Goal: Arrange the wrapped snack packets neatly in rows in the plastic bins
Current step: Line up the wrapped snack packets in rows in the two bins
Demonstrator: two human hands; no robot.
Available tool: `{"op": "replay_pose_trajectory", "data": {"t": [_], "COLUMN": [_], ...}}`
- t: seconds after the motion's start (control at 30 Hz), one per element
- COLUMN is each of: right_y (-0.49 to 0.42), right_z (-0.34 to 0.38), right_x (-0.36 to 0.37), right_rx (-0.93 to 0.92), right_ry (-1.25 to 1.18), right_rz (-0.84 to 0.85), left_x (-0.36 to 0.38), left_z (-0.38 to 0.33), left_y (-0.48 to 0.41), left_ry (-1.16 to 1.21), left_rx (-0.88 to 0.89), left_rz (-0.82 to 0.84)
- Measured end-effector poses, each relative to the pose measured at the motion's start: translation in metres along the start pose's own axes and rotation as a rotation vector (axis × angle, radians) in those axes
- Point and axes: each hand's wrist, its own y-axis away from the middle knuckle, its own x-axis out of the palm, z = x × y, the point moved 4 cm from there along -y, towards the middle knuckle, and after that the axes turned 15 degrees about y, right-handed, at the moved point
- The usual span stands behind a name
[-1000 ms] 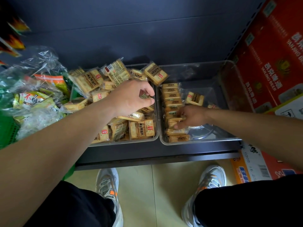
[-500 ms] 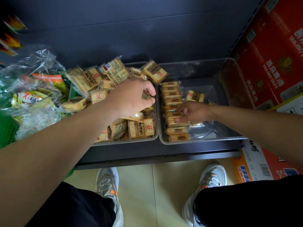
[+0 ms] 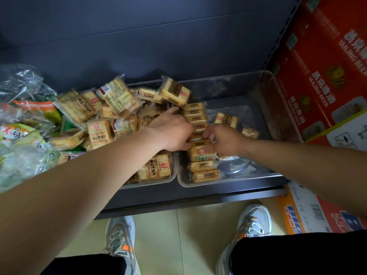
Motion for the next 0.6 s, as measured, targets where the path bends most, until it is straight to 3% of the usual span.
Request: {"op": "replay_pose_trajectory", "data": {"t": [0.23,0.47,0.6], "right_y": [0.003,0.006,0.004], "right_z": [0.002,0.006,0.003], "right_x": [0.001,0.006,0.017], "right_rx": [0.000,0.028,0.034], "right_ry": [0.254,0.076,0.093], "right_rz": [-0.019,-0.055,-0.040], "left_x": [0.008,0.009,0.008], "left_z": [-0.001,-0.002,-0.001], "left_y": [0.004,0.003,0.005], "left_ry": [-0.003,0.041,0.092], "left_rx": [-0.007,-0.023,0.000], "left_rz": [0.156,0.202,0.214]}}
